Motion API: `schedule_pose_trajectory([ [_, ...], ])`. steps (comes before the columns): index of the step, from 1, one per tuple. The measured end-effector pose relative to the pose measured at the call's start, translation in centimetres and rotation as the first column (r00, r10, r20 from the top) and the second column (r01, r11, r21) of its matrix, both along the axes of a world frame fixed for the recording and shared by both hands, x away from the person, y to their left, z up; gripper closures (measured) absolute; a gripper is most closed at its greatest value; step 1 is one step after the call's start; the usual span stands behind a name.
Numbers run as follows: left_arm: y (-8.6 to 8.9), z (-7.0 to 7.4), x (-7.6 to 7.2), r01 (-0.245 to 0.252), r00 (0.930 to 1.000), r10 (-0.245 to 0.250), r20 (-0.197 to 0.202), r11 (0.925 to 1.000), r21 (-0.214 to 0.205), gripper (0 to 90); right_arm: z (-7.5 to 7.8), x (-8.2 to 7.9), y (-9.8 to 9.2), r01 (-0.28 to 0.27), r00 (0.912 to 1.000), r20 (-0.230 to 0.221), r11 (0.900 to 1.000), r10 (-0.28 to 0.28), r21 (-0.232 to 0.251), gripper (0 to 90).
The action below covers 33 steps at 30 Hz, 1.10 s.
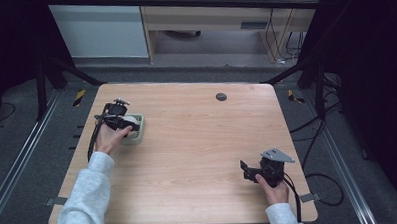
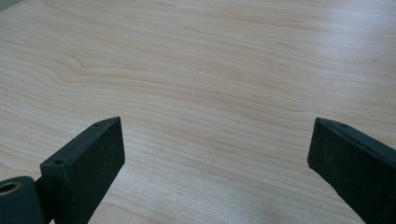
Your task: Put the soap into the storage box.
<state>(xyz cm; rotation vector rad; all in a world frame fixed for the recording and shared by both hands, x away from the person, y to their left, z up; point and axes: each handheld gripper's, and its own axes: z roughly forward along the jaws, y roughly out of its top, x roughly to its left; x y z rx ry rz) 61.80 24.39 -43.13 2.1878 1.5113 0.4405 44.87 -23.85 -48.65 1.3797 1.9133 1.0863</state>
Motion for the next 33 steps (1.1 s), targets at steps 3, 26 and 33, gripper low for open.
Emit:
schedule_pose_trajectory([
  [3,-0.1,-0.3,0.1,0.003,1.0,-0.003,-0.005,1.0,0.004,24.0,0.0,0.0,0.0,-0.001,1.0,-0.002,1.0,0.001,0.0,4.3],
  [26,-0.2,-1.5,0.8,0.001,0.9991,0.0,-0.042,0.9997,0.025,24.0,-0.1,0.0,0.0,-0.005,1.0,-0.002,1.0,0.005,-0.005,4.3],
  [33,-0.1,-1.6,0.8,-0.005,0.9988,0.007,-0.049,0.9995,0.03,24.0,-0.1,0.0,0.0,-0.006,1.0,0.002,0.9999,0.006,-0.009,4.3],
])
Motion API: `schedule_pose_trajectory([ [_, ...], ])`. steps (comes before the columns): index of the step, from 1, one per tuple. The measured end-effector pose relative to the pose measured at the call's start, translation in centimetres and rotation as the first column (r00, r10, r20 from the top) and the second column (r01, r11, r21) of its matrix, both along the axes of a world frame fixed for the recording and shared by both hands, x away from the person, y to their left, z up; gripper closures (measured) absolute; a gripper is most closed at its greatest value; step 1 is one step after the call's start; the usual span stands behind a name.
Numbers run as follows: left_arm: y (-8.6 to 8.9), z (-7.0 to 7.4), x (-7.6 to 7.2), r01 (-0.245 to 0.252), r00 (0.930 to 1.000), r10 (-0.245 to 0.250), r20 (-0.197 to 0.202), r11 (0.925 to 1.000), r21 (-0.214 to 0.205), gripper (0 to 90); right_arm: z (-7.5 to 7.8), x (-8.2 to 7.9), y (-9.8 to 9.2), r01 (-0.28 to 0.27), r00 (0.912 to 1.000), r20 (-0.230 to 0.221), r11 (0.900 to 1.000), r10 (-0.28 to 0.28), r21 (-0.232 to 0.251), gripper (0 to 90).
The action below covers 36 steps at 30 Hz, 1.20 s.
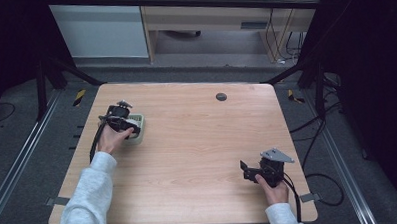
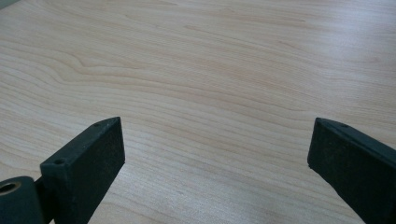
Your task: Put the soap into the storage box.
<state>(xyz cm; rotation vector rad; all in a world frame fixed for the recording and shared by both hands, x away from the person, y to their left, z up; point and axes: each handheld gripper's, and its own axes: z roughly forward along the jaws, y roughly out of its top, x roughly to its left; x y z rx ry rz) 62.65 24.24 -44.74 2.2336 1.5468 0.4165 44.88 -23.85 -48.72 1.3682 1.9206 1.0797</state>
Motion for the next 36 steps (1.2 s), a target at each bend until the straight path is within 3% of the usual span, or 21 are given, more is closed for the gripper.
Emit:
schedule_pose_trajectory([
  [36,0.56,-0.39,-0.28,-0.024,0.999,0.026,0.035,0.9988,-0.043,23.6,-0.02,0.0,0.05,-0.001,1.0,-0.005,1.0,0.001,0.001,4.3],
])
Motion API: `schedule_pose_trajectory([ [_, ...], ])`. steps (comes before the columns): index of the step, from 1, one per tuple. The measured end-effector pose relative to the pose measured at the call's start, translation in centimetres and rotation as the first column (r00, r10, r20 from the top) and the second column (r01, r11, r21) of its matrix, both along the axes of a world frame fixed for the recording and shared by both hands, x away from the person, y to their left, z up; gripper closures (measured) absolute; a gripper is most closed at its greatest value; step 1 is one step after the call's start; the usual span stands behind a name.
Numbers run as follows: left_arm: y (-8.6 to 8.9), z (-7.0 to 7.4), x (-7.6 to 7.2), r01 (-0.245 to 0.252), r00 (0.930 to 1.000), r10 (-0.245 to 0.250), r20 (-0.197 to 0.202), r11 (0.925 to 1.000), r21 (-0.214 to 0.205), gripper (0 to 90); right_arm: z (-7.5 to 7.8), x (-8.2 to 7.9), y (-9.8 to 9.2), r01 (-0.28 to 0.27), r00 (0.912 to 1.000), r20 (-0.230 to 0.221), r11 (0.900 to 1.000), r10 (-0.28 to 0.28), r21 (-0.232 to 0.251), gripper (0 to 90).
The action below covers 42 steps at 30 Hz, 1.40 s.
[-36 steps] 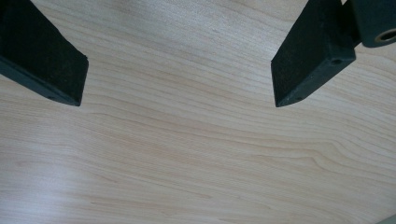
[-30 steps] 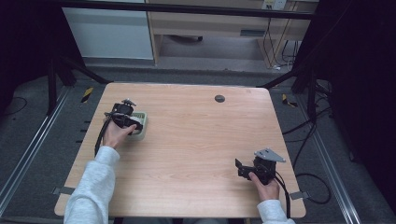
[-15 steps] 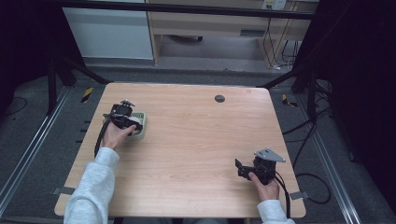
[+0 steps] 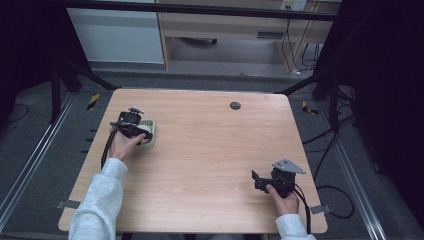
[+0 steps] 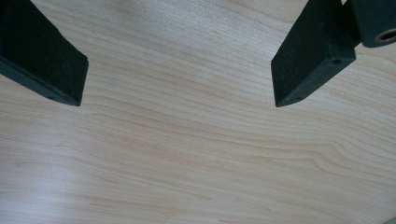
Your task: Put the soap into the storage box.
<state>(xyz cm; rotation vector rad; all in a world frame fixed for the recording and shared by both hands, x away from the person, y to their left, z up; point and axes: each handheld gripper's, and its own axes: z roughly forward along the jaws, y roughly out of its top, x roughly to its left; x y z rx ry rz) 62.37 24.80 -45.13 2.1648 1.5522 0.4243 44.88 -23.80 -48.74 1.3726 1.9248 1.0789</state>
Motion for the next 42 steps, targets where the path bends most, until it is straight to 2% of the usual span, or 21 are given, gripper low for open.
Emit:
schedule_pose_trajectory([
  [2,0.2,0.3,-0.1,-0.012,0.9997,0.012,0.02,0.9999,-0.007,22.9,0.0,0.0,0.0,-0.001,1.0,0.002,1.0,0.001,-0.004,4.3],
  [4,0.4,0.8,-0.2,-0.015,0.9992,0.016,0.037,0.9992,-0.036,22.9,0.0,0.0,0.0,0.0,1.0,0.003,1.0,0.0,-0.004,4.3],
  [11,0.4,2.5,-1.1,0.002,0.9967,0.001,0.081,0.9991,-0.042,22.2,0.0,0.0,0.0,0.002,1.0,0.002,1.0,-0.002,-0.005,4.3],
  [15,0.2,3.5,-2.0,0.023,0.9932,-0.017,0.115,0.9985,-0.049,21.7,0.0,0.0,0.0,0.003,1.0,0.0,1.0,-0.003,0.0,4.3],
  [20,0.0,4.1,-4.0,0.059,0.9851,-0.045,0.166,0.9949,-0.081,21.7,0.0,0.0,0.0,0.007,1.0,-0.003,1.0,-0.007,0.006,4.3],
  [24,0.1,4.1,-5.9,0.084,0.9765,-0.064,0.206,0.9923,-0.091,21.9,0.0,0.0,0.0,0.007,1.0,-0.002,1.0,-0.007,0.007,4.3],
  [27,0.3,3.8,-7.4,0.088,0.9691,-0.06,0.239,0.99,-0.11,22.1,0.0,0.0,0.0,0.008,1.0,-0.003,0.9999,-0.008,0.008,4.3],
  [37,1.2,1.6,-11.3,0.115,0.9423,-0.062,0.329,0.983,-0.143,22.3,0.0,0.0,-0.1,0.013,0.9999,-0.001,0.9999,-0.013,0.003,4.2],
  [42,2.1,1.0,-12.9,0.103,0.9366,-0.045,0.348,0.9832,-0.15,22.5,0.0,0.0,-0.1,0.018,0.9998,-0.002,0.9998,-0.018,0.004,4.2],
])
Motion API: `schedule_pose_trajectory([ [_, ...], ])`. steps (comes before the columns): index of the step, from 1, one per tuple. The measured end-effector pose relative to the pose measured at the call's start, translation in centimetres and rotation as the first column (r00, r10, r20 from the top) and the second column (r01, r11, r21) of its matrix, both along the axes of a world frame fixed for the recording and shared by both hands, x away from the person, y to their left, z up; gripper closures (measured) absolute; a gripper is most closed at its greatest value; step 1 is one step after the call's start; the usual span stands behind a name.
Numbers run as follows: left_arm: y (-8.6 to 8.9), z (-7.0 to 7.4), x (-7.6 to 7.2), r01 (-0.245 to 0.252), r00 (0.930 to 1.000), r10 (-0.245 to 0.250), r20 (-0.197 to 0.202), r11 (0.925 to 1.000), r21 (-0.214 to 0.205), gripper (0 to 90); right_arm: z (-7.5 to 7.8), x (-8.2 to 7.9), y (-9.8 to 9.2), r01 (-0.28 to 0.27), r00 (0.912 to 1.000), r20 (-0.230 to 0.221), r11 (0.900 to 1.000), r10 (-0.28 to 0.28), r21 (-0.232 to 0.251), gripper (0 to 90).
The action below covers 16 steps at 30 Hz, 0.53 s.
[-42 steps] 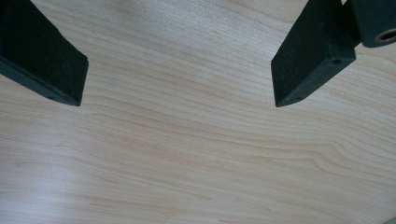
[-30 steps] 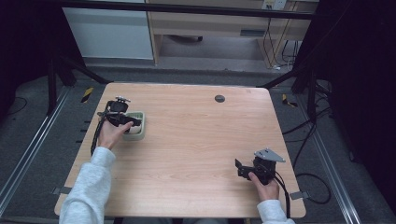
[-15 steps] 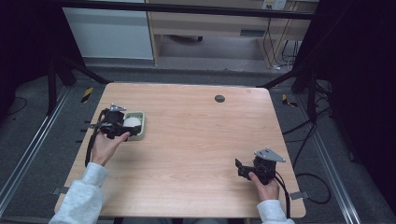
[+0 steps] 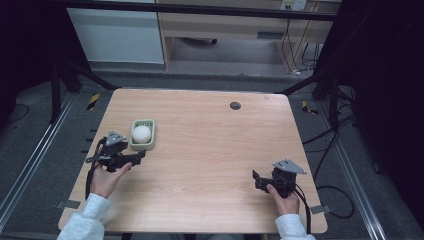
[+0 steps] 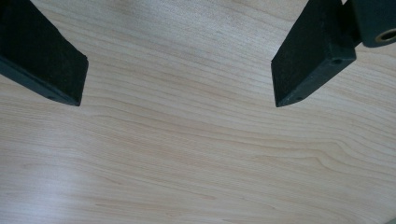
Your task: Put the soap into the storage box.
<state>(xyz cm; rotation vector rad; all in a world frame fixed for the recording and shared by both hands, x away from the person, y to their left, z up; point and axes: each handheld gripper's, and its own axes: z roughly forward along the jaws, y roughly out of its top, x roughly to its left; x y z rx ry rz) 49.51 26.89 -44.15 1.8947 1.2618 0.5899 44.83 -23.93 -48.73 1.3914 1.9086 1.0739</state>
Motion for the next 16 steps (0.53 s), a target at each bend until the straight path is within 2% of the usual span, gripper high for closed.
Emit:
schedule_pose_trajectory([
  [2,0.5,-0.4,-0.8,-0.007,1.0,0.007,0.006,0.9999,-0.014,22.3,0.0,0.0,0.0,0.003,1.0,0.0,1.0,-0.003,0.002,4.1],
  [6,1.5,-1.1,-1.9,-0.026,0.9995,0.026,0.019,0.9996,-0.013,21.8,0.0,0.0,0.0,0.002,1.0,0.0,1.0,-0.002,0.002,4.0],
  [11,3.0,-2.4,-3.3,-0.067,0.9977,0.068,0.003,0.9972,-0.033,21.6,0.1,-0.2,-0.1,-0.001,1.0,-0.002,0.9999,0.001,0.011,4.1],
  [16,3.8,-3.1,-4.3,-0.085,0.9963,0.085,-0.015,0.9959,-0.03,22.5,0.1,-0.2,-0.1,-0.002,1.0,-0.001,1.0,0.002,0.009,4.0],
])
